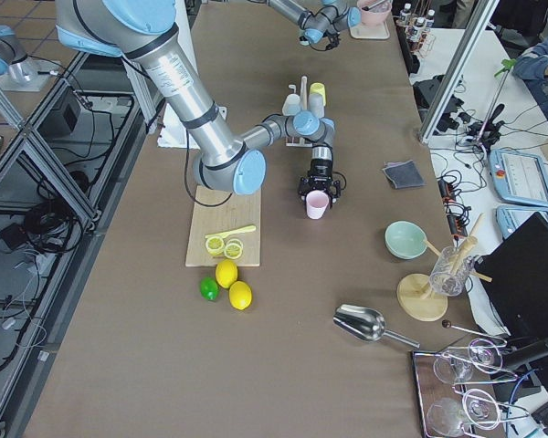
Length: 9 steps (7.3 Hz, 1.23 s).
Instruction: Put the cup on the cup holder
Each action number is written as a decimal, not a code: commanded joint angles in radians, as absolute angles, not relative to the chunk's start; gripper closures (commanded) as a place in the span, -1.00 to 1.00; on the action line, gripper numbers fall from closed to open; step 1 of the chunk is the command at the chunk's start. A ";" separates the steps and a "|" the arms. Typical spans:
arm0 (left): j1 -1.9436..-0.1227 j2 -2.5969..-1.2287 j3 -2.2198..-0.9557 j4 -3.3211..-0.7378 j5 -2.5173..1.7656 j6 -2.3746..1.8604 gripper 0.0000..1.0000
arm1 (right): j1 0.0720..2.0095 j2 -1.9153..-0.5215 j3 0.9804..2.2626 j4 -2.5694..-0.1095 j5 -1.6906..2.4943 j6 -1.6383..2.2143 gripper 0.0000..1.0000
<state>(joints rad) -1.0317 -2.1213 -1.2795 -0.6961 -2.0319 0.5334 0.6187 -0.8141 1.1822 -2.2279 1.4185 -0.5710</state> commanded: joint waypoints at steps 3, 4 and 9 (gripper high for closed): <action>-1.123 -1.933 -1.811 -0.589 -2.022 0.285 1.00 | 0.626 -0.822 1.186 -2.224 1.419 -0.575 -0.95; -1.123 -1.922 -1.833 -0.609 -2.022 0.276 1.00 | 0.630 -0.825 1.189 -2.224 1.419 -0.581 -0.92; -1.123 -1.778 -1.779 -1.442 -2.007 -0.127 1.00 | 0.637 -0.837 1.207 -2.212 1.419 -0.591 0.47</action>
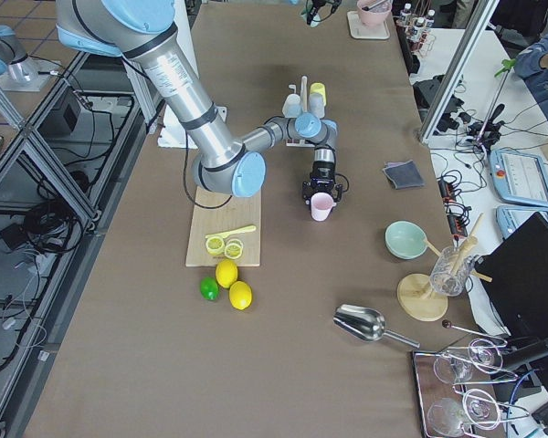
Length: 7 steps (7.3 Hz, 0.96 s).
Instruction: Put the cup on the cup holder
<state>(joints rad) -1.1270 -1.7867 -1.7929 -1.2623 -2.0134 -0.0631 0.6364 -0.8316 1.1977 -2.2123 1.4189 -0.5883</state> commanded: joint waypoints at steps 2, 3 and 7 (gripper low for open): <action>-1.100 -1.792 -1.735 -1.768 -1.993 -0.242 1.00 | 0.666 -0.906 1.328 -2.212 1.425 -0.614 1.00; -1.083 -1.792 -1.717 -1.934 -1.996 -0.296 1.00 | 0.702 -0.926 1.380 -2.212 1.437 -0.617 1.00; -1.005 -1.789 -1.733 -2.493 -1.922 -0.627 1.00 | 0.851 -1.026 1.598 -2.206 1.650 -0.638 1.00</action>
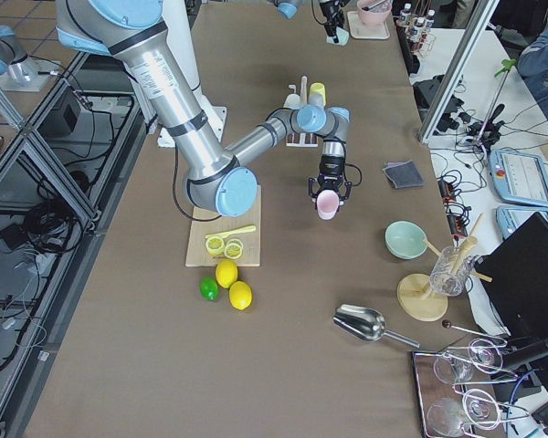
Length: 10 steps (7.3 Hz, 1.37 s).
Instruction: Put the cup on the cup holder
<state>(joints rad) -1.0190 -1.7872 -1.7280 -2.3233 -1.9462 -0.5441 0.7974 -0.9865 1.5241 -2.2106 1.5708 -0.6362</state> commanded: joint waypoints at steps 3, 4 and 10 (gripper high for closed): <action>-0.866 -1.755 -1.865 -2.738 -1.737 -0.637 1.00 | 0.929 -1.141 1.717 -2.051 1.866 -0.605 1.00; -0.798 -1.750 -1.876 -2.817 -1.639 -0.629 1.00 | 0.955 -1.152 1.717 -1.999 1.935 -0.563 1.00; -0.161 -1.807 -1.924 -2.996 -0.750 -0.280 1.00 | 0.983 -1.241 1.683 -1.386 2.161 -0.425 1.00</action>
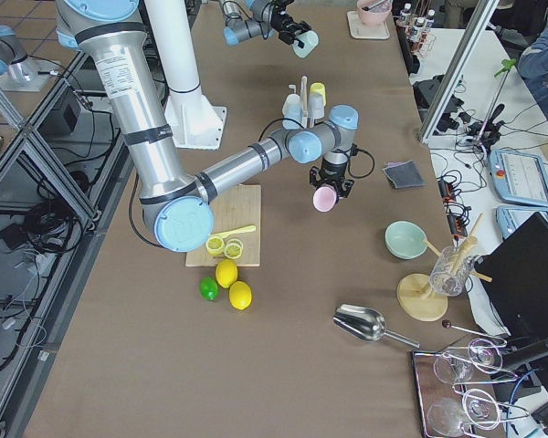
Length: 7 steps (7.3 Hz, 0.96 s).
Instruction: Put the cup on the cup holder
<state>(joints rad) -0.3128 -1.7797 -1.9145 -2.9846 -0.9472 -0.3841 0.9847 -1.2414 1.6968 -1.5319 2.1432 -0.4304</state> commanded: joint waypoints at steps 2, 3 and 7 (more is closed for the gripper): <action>-0.103 -1.818 -1.864 -3.077 -0.658 -0.209 1.00 | 0.985 -1.241 1.663 -1.232 2.161 -0.426 1.00; -0.104 -1.822 -1.849 -3.085 -0.640 -0.192 1.00 | 0.988 -1.247 1.645 -1.138 2.170 -0.425 1.00; -0.132 -1.861 -1.812 -3.102 -0.627 -0.192 1.00 | 0.994 -1.226 1.622 -1.019 2.181 -0.433 1.00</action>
<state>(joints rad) -0.1234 -1.8427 -1.8247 -3.0903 -0.6298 -0.1922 0.9884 -1.2344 1.6371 -1.0552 2.1717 -0.4261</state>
